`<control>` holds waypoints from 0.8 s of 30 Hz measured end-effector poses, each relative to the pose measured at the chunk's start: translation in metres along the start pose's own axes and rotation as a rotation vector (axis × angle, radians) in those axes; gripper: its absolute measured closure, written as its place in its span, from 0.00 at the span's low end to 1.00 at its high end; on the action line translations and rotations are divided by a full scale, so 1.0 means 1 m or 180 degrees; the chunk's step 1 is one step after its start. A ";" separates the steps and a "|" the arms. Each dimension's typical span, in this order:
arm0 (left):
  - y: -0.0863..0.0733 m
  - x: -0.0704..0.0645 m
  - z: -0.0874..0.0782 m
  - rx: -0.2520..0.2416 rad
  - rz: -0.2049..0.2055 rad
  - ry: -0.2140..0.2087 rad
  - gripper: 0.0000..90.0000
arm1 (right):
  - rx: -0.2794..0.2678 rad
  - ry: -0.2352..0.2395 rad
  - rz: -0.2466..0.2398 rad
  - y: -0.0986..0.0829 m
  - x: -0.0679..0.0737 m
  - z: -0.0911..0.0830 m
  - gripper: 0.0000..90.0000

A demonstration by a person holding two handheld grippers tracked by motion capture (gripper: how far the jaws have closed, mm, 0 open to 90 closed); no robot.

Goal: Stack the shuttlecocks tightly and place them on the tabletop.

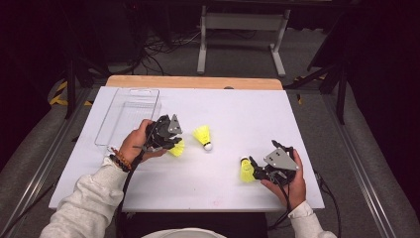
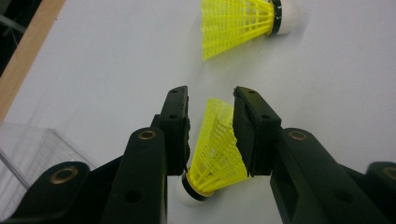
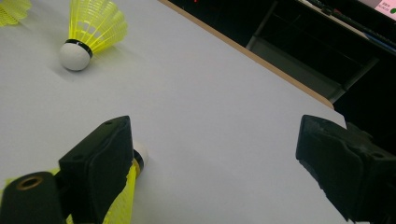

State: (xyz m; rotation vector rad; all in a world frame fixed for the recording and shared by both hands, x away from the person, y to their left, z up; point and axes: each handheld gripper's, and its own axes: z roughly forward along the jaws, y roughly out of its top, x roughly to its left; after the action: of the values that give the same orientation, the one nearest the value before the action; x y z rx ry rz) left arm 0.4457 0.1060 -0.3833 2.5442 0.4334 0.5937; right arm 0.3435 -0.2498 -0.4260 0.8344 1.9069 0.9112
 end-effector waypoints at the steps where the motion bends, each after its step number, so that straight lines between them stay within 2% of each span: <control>1: 0.001 0.001 0.000 -0.0035 0.0005 0.0018 0.72 | 0.0001 -0.0001 -0.0002 0.000 0.000 0.000 0.13; 5: 0.003 0.004 -0.002 -0.0180 -0.0109 0.0067 0.71 | -0.0014 -0.0001 0.0007 0.000 0.000 0.000 0.13; 10: 0.002 0.009 -0.007 -0.0328 -0.0180 0.0157 0.70 | -0.0020 -0.0008 0.0024 0.000 -0.001 -0.001 0.13; 11: 0.000 0.010 -0.011 -0.0418 -0.0210 0.0213 0.69 | -0.0036 -0.0008 0.0041 0.000 -0.002 -0.001 0.13; 13: -0.003 0.012 -0.017 -0.0586 -0.0252 0.0223 0.69 | -0.0034 -0.0002 0.0056 0.000 -0.002 -0.002 0.13; 19: -0.016 0.012 -0.038 -0.0963 -0.0209 0.0303 0.63 | -0.0046 -0.0001 0.0085 0.001 -0.003 -0.002 0.13; 24: -0.032 0.007 -0.048 -0.1111 -0.0255 0.0328 0.58 | -0.0045 0.0019 0.0110 0.001 -0.004 -0.002 0.12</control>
State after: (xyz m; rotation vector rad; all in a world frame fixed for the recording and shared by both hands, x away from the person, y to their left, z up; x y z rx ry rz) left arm 0.4222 0.1544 -0.3598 2.1626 0.4241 0.7056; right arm 0.3431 -0.2535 -0.4229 0.8595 1.8941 0.9481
